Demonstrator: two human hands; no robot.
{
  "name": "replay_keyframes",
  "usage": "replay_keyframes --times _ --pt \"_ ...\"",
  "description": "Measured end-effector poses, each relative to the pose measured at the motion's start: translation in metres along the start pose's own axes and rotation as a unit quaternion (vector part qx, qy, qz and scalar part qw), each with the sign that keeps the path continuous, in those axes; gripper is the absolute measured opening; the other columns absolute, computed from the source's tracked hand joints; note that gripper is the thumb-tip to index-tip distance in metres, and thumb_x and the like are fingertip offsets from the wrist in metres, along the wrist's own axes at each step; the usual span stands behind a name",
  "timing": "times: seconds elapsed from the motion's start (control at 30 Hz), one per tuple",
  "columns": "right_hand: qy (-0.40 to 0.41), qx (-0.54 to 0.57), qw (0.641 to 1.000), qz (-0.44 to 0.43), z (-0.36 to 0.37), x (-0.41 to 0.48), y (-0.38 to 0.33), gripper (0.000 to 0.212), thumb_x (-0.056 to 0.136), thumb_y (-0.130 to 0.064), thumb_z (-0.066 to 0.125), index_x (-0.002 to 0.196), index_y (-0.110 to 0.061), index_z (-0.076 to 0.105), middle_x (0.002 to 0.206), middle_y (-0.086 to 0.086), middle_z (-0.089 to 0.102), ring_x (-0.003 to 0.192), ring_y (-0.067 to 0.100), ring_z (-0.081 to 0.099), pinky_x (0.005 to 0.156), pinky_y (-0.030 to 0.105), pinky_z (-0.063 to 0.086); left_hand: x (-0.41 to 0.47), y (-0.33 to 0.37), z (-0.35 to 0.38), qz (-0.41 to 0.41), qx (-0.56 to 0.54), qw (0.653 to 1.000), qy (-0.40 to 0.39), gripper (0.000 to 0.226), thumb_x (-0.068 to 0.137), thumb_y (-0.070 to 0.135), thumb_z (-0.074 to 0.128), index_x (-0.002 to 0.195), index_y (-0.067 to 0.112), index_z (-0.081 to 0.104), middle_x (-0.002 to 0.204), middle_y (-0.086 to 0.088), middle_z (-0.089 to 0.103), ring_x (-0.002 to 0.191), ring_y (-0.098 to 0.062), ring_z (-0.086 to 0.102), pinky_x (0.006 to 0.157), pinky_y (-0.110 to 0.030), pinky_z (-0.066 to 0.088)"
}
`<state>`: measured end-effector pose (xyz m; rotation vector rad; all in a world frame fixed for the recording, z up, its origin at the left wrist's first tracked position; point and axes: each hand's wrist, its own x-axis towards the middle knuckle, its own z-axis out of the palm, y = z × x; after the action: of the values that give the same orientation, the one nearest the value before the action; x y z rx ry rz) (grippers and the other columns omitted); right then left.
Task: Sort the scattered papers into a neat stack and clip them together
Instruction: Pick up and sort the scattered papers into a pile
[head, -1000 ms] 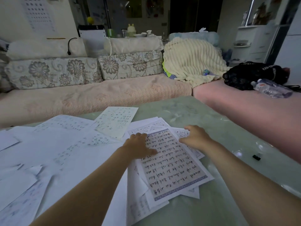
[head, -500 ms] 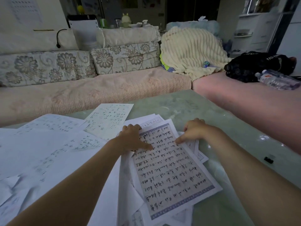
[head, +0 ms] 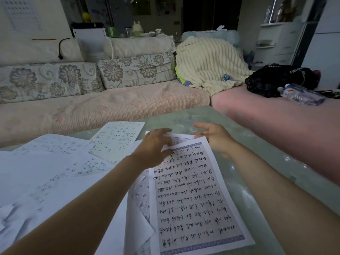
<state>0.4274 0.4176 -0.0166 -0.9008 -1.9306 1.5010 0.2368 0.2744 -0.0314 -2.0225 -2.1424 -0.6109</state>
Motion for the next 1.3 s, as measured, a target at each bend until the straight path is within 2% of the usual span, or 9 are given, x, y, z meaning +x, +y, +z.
replay_keyframes --times 0.1,0.17,0.23,0.33,0.43,0.57,0.8,1.07,1.3 --pt "0.021 0.144 0.988 0.047 0.008 -0.001 -0.005 0.031 0.096 -0.025 0.063 0.125 -0.019 0.056 0.103 0.006 0.076 0.087 0.022 0.072 0.075 0.034 0.060 0.004 0.006 -0.010 -0.023 0.002 1.000 -0.005 0.013 0.089 0.029 0.067 0.100 0.022 0.066 0.103 0.005 0.065 0.095 -0.017 0.057 0.094 -0.037 0.045" --pt "-0.006 0.231 0.964 0.132 0.008 0.003 0.001 0.068 0.089 -0.067 0.052 0.120 -0.007 0.064 0.100 0.012 0.072 0.092 0.030 0.068 0.084 0.042 0.054 0.003 0.007 -0.017 -0.091 -0.023 0.996 0.000 0.006 0.093 0.029 0.061 0.098 0.027 0.061 0.084 0.010 0.061 0.073 -0.018 0.059 0.066 -0.030 0.048" --pt "-0.090 0.140 0.975 0.148 0.009 -0.001 0.005 0.092 0.074 -0.087 0.047 0.116 -0.009 0.069 0.102 0.013 0.073 0.098 0.029 0.069 0.091 0.040 0.052 0.002 0.004 -0.021 -0.148 -0.048 0.988 0.017 0.008 0.095 0.029 0.058 0.100 0.031 0.052 0.084 0.014 0.059 0.058 -0.017 0.058 0.051 -0.026 0.044" --pt "-0.088 -0.072 0.987 0.112 0.015 -0.010 0.010 0.049 0.070 -0.048 0.084 0.107 -0.018 0.074 0.101 0.001 0.077 0.096 0.021 0.072 0.095 0.044 0.054 0.002 -0.001 -0.020 -0.164 -0.128 0.976 0.063 0.025 0.092 0.025 0.064 0.108 0.031 0.046 0.089 0.011 0.061 0.059 -0.014 0.059 0.045 -0.021 0.041" --pt "0.005 -0.099 0.987 0.128 0.015 -0.004 0.019 0.031 0.070 -0.013 0.089 0.096 -0.012 0.073 0.094 0.004 0.076 0.084 0.021 0.073 0.086 0.040 0.059 0.002 -0.008 -0.016 -0.155 -0.148 0.972 0.093 0.037 0.090 0.019 0.067 0.120 0.027 0.047 0.100 0.009 0.064 0.086 -0.009 0.060 0.070 -0.022 0.047" --pt "0.081 -0.139 0.976 0.148 -0.003 -0.002 0.028 0.026 0.067 -0.008 0.090 0.083 -0.013 0.070 0.089 0.005 0.074 0.079 0.022 0.072 0.078 0.033 0.058 -0.004 -0.034 -0.007 -0.221 -0.078 0.972 0.020 0.043 0.091 0.016 0.063 0.131 0.021 0.049 0.125 0.001 0.058 0.115 -0.019 0.052 0.094 -0.032 0.043" --pt "0.028 -0.220 0.970 0.103 -0.008 0.008 0.029 0.039 0.072 0.008 0.077 0.104 -0.012 0.067 0.101 0.006 0.072 0.088 0.023 0.069 0.076 0.036 0.058 -0.006 -0.068 0.013 -0.308 0.038 0.936 -0.165 0.074 0.092 0.052 0.054 0.151 0.018 0.025 0.152 -0.007 0.034 0.139 -0.028 0.030 0.110 -0.045 0.032" --pt "0.030 -0.261 0.964 0.045 0.005 0.025 0.034 0.048 0.072 0.007 0.077 0.113 -0.016 0.064 0.109 0.004 0.071 0.095 0.023 0.067 0.076 0.033 0.056 0.025 -0.105 0.020 -0.291 0.054 0.929 -0.222 0.126 0.054 0.088 0.057 0.152 0.020 0.018 0.155 -0.011 0.025 0.142 -0.033 0.022 0.113 -0.053 0.025" --pt "0.012 -0.284 0.957 0.052 0.002 0.033 0.033 0.048 0.073 0.007 0.075 0.113 -0.019 0.065 0.107 0.003 0.071 0.093 0.022 0.068 0.075 0.035 0.058 0.040 -0.119 0.012 -0.274 0.079 0.931 -0.228 0.103 0.058 0.084 0.064 0.140 0.026 0.040 0.136 -0.007 0.039 0.130 -0.028 0.031 0.106 -0.050 0.035"
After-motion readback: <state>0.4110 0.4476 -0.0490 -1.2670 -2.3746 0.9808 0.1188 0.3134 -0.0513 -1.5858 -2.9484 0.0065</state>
